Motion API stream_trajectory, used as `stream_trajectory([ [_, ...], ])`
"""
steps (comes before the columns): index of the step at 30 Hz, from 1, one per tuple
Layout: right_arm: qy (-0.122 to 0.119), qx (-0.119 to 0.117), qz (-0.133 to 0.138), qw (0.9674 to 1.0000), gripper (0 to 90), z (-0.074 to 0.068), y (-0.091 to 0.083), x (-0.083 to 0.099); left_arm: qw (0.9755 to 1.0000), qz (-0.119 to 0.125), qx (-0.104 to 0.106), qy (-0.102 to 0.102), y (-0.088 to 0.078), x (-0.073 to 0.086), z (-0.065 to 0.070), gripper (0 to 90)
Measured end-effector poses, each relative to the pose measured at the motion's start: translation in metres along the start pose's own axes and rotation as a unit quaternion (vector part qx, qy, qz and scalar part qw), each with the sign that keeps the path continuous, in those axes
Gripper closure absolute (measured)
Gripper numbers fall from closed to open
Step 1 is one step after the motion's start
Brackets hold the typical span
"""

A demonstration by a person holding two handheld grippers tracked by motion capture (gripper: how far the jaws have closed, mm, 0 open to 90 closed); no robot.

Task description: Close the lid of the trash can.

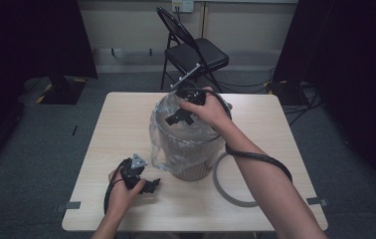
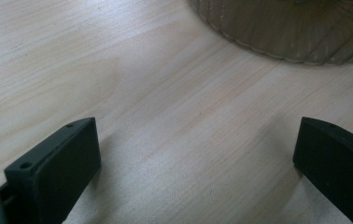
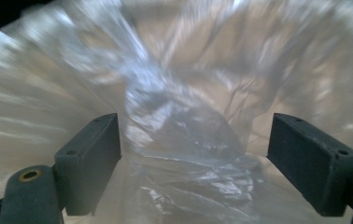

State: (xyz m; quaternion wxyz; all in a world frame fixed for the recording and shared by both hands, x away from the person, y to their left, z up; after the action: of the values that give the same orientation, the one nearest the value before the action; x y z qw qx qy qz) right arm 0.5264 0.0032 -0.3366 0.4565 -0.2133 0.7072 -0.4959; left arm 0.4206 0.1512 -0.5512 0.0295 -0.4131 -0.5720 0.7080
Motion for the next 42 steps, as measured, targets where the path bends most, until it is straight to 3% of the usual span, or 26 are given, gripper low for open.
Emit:
stream_trajectory([
  [8, -0.013, 0.013, 0.014, 0.9997, 15.5, -0.002, -0.036, 0.004, 1.0000, 0.000, -0.001, 0.000, 0.000, 0.000, 0.000, 0.0],
  [19, 0.002, 0.020, 0.037, 0.9991, 15.3, 0.007, -0.072, 0.024, 1.0000, 0.000, 0.000, 0.000, 0.000, 0.000, 0.000, 0.0],
  [42, 0.036, 0.043, 0.055, 0.9969, 15.4, 0.043, -0.107, 0.073, 1.0000, 0.000, -0.001, 0.000, 0.000, 0.000, 0.000, 0.0],
])
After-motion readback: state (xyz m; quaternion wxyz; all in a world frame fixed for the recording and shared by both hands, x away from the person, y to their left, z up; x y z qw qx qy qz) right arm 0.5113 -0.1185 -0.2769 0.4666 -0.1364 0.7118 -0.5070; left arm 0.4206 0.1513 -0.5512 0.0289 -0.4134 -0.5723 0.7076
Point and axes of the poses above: each handheld gripper's, and its own axes: y roughly forward along the jaws, x roughly out of its underside, z roughly to its right, the point moved 7 cm from there along y, roughly forward along the jaws, and after that the axes turned 12 degrees about -z, right-handed, at the moved point
